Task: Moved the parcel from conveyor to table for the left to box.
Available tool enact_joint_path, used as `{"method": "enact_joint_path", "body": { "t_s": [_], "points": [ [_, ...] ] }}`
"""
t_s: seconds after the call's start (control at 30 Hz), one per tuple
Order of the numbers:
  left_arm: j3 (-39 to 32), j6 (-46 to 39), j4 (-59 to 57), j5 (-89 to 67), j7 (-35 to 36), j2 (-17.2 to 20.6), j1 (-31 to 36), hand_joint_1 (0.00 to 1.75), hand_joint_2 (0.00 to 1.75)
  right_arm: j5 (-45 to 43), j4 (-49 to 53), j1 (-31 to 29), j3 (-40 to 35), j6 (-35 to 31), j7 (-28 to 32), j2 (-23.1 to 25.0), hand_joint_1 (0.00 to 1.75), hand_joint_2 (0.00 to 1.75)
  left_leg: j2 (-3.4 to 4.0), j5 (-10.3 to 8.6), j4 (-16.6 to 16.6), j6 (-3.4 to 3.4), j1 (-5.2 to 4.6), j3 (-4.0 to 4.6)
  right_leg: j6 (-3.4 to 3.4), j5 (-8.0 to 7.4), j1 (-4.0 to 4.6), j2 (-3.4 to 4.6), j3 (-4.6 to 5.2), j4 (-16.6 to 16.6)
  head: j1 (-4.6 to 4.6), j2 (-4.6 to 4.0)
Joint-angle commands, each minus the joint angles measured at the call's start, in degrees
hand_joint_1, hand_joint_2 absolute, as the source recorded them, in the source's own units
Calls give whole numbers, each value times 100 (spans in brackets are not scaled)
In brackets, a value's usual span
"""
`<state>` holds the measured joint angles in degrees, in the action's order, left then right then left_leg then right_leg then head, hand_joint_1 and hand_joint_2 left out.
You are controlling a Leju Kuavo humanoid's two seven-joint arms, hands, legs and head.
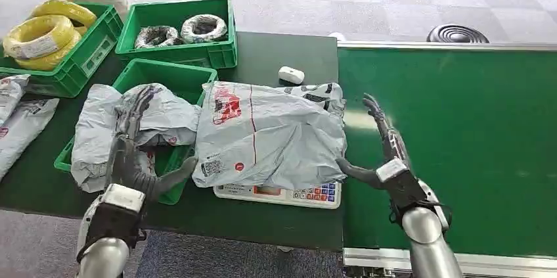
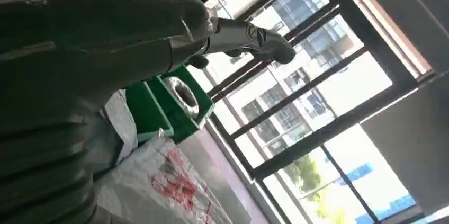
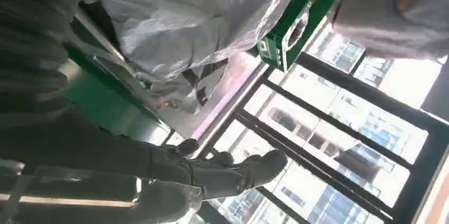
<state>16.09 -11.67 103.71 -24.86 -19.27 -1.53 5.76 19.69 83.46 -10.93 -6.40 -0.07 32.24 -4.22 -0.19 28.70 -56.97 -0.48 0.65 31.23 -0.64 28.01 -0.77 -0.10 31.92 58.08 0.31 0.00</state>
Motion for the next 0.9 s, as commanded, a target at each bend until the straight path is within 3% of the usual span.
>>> {"method": "enact_joint_path", "body": {
  "t_s": [0.03, 0.27, 0.5, 0.53, 0.57, 0.7, 0.73, 0.77, 0.8, 0.9],
  "points": [
    [1248, 434, -2287, -444, 1119, -184, 1764, 0, 175, -369, 1986, 2097, 1491, -596, 163, -153, 0, 175, -107, -21, 8, 5, 2, 17, 2, 9, 3, -108, -26, -16, -2, 0],
    [1609, 798, -4583, -1135, 1784, -833, 2783, 0, 175, -609, 2211, 2683, 1557, -824, 226, 281, 0, 175, -39, -7, 4, 2, 1, 8, 2, 2, 1, -44, -13, -7, -2, 0],
    [1912, 1478, -6247, -1512, 2201, -1245, 3439, 0, 175, -717, 2065, 2542, 1117, -1096, 212, 126, 0, 175, -20, -8, 4, 5, 0, 8, 2, -4, 1, -27, -9, -8, -2, 0],
    [1965, 1606, -6556, -1592, 2295, -1322, 3558, 49, 175, -695, 2013, 2465, 1021, -1137, 211, 171, 0, 175, -9, -4, 1, 3, 1, 6, 1, -3, 2, -18, -7, -5, -4, 0],
    [2085, 1628, -6921, -1750, 2355, -1360, 3731, 140, 175, -729, 1946, 2358, 879, -1094, 172, 190, 0, 175, -4, -4, 2, 3, 2, 3, 1, -3, 2, -15, -9, -6, -2, 0],
    [2076, 1579, -7116, -1806, 2338, -1372, 3833, 145, 175, -764, 1917, 2283, 775, -1081, 149, 214, 0, 175, 9, -6, 5, 2, 2, 4, 3, -9, 2, -1, -4, -7, -2, 0],
    [2076, 1579, -7116, -1806, 2338, -1372, 3833, 162, 175, -764, 1917, 2283, 775, -1081, 149, 214, 0, 175, 11, -4, 4, 1, 1, 3, 3, -7, 2, 0, -4, -5, -2, 0],
    [2148, 1472, -7150, -2041, 2435, -1323, 3895, 171, 175, -1062, 1865, 2223, 746, -624, 118, 206, 0, 175, 11, -1, 3, 1, 1, 1, 2, -4, 1, 0, -5, -3, -4, 0],
    [2141, 1388, -7135, -2156, 2489, -1283, 3924, 175, 175, -948, 1777, 2136, 746, -602, 97, 255, 0, 175, 12, -6, 8, 1, 2, 1, 4, -9, 3, 1, -6, -9, -2, 0],
    [1768, 1120, -6562, -2182, 2416, -1098, 3784, 175, 175, -785, 1589, 1943, 655, -424, 46, 360, 0, 175, 35, -6, 9, 1, 2, 0, 4, -16, 4, 23, -2, -9, -2, 0]
  ]
}}
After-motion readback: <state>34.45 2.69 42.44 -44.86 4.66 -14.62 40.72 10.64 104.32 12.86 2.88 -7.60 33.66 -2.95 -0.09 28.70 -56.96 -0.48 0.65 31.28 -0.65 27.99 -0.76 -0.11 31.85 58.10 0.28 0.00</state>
